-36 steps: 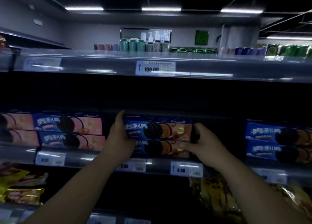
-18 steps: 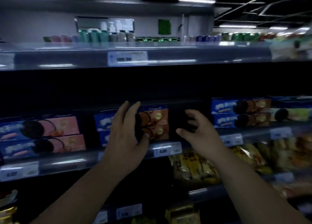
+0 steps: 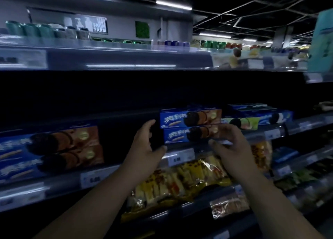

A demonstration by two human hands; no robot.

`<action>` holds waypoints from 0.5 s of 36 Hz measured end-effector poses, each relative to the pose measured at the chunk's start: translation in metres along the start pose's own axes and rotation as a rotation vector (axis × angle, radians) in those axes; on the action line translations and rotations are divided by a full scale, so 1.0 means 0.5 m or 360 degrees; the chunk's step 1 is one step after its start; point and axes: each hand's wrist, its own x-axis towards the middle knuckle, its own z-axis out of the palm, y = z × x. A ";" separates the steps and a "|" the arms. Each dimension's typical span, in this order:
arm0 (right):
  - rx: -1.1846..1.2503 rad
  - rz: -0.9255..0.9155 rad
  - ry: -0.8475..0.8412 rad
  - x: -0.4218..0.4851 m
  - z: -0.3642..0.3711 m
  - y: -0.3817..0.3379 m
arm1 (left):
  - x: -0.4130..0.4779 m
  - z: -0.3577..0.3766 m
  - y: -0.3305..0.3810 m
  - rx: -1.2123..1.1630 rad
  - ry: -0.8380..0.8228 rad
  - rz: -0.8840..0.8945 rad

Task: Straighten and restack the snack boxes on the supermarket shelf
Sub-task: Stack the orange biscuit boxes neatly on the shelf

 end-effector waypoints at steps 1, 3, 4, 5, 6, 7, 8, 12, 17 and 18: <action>-0.0014 0.0008 0.0021 0.014 -0.011 0.016 | 0.018 0.012 0.000 -0.0041 0.0018 -0.0033; -0.0053 0.0017 0.0016 0.049 -0.037 0.047 | 0.054 0.045 0.005 -0.0118 0.0049 -0.0123; -0.0073 0.0019 -0.0001 0.067 -0.045 0.060 | 0.068 0.056 0.008 -0.0148 0.0060 -0.0155; -0.0092 0.0027 -0.0028 0.088 -0.054 0.073 | 0.083 0.069 0.010 -0.0153 0.0075 -0.0165; -0.0109 0.0032 -0.0059 0.107 -0.060 0.083 | 0.096 0.081 0.011 -0.0135 0.0093 -0.0162; -0.0144 0.0033 -0.0096 0.126 -0.065 0.094 | 0.109 0.090 0.011 -0.0124 0.0118 -0.0165; -0.0180 0.0029 -0.0149 0.144 -0.067 0.102 | 0.119 0.098 0.011 -0.0126 0.0142 -0.0173; -0.0290 -0.0017 -0.0329 0.188 -0.061 0.124 | 0.138 0.119 0.015 -0.0076 0.0203 -0.0240; -0.0364 -0.0111 -0.0255 0.206 -0.055 0.144 | 0.141 0.125 0.007 0.0141 0.0164 -0.0329; -0.0358 -0.0112 -0.0231 0.207 -0.054 0.145 | 0.140 0.124 0.007 0.0135 0.0166 -0.0339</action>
